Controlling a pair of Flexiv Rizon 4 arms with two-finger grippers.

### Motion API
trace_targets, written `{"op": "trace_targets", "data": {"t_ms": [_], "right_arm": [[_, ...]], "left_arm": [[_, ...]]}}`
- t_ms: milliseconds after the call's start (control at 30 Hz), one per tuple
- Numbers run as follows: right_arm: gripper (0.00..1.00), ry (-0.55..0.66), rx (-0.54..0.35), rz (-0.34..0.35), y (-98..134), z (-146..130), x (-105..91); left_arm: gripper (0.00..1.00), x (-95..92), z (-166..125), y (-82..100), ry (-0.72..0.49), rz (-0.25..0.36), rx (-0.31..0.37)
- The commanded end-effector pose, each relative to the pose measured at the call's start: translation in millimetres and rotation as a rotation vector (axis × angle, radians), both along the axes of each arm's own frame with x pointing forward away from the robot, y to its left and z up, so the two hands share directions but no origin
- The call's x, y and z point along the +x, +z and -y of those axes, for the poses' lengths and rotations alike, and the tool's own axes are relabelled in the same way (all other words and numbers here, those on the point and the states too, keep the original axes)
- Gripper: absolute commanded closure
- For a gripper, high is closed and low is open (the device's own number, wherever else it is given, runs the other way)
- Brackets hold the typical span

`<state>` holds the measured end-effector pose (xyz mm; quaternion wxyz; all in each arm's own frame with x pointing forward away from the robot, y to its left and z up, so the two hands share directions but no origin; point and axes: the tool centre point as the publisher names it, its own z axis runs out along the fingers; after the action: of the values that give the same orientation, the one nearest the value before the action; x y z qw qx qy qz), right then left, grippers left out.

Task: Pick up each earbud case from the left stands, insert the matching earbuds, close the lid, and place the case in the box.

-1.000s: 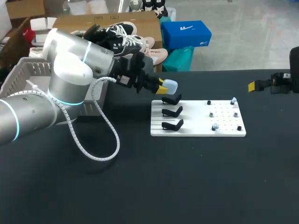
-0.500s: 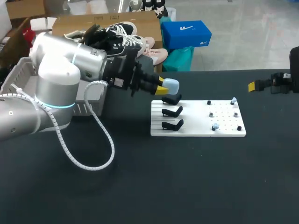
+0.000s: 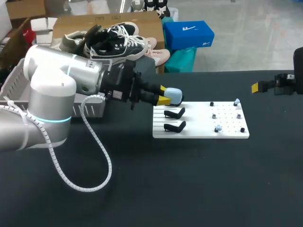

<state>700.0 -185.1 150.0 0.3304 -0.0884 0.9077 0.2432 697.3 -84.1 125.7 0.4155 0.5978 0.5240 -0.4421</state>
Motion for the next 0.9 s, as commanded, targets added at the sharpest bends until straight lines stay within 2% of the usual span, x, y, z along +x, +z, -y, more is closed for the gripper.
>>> {"op": "trace_targets", "data": {"t_ms": [33, 533, 633, 667, 733, 900], "right_arm": [[0.00, 0.000, 0.000, 0.000, 0.0, 0.0, 0.0], [0.00, 0.000, 0.000, 0.000, 0.0, 0.0, 0.0], [0.00, 0.000, 0.000, 0.000, 0.0, 0.0, 0.0], [0.00, 0.000, 0.000, 0.000, 0.0, 0.0, 0.0], [0.00, 0.000, 0.000, 0.000, 0.0, 0.0, 0.0], [0.00, 0.000, 0.000, 0.000, 0.0, 0.0, 0.0]], "left_arm": [[1.00, -6.4, -1.3, 0.7, 0.125, 0.036, -0.010], [1.00, -6.4, -1.3, 0.7, 0.125, 0.036, -0.010], [1.00, -11.4, -3.7, -1.6, 0.112, 0.014, -0.030], [1.00, -12.4, -2.4, -2.4, 0.096, -0.011, -0.054], [1.00, -14.4, 1.7, -4.5, 0.069, -0.010, -0.043], [1.00, -14.6, 11.1, -8.4, 0.041, -0.042, -0.082]]}}
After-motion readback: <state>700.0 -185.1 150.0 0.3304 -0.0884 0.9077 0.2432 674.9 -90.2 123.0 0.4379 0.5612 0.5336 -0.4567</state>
